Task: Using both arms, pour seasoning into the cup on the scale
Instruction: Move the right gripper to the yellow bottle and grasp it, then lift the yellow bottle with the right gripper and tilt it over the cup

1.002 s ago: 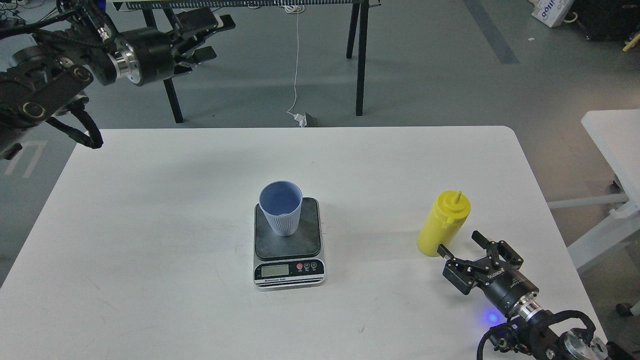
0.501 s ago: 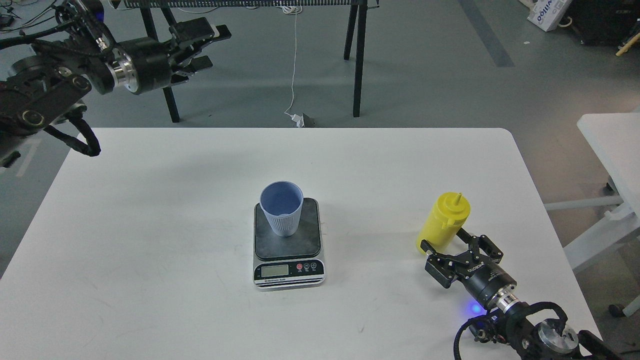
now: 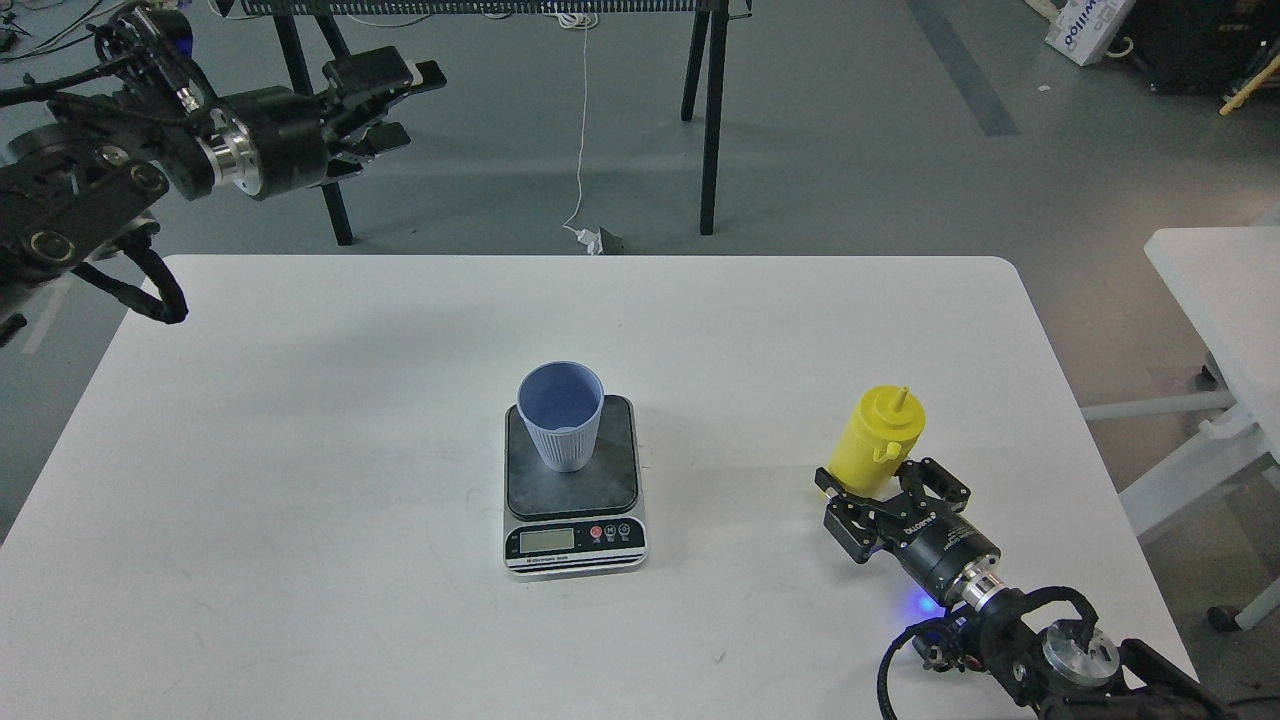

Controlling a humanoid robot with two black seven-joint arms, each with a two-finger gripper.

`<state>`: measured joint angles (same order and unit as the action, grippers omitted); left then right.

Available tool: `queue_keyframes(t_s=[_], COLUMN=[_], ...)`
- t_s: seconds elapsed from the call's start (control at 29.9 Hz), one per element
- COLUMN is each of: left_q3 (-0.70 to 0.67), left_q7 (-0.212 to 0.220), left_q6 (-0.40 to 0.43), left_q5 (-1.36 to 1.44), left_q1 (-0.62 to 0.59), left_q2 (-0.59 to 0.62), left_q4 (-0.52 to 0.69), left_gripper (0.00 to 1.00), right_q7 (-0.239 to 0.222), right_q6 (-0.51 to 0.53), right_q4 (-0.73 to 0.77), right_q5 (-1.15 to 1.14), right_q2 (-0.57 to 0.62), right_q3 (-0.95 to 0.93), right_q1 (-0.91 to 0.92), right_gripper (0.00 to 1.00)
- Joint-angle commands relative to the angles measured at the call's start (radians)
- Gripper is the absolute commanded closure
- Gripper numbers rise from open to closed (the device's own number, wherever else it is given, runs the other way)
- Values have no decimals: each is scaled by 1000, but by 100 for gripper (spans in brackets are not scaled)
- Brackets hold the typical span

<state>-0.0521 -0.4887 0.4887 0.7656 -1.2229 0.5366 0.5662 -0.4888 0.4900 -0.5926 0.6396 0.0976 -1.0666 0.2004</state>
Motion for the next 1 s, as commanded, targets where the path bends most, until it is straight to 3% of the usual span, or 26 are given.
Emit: queue_keyframes(t_s=[0.0, 0.1, 0.63, 0.8, 0.97], left_q3=[-2, -2, -2, -31, -109], left_q7=[0, 0, 0, 0, 0], left_q6=[0, 0, 0, 0, 0], left_q5=[0, -3, -28, -29, -29], left_q1=[3, 11, 42, 57, 97], left_q2=[-4, -13, -35, -35, -44], left_q4=[0, 0, 0, 0, 0], left_gripper=[1, 1, 1, 1, 1], right_q7=[0, 0, 0, 0, 0], right_q6=[-1, -1, -1, -1, -1], right_q4=[-13, -16, -18, -19, -19], right_q5=[-6, -6, -6, -40, -266], right_q2=[14, 56, 215, 283, 310], right_q3=[-13, -19, -27, -6, 4], right_q1=[2, 5, 145, 316, 568], right_gripper=[94, 98, 98, 98, 98])
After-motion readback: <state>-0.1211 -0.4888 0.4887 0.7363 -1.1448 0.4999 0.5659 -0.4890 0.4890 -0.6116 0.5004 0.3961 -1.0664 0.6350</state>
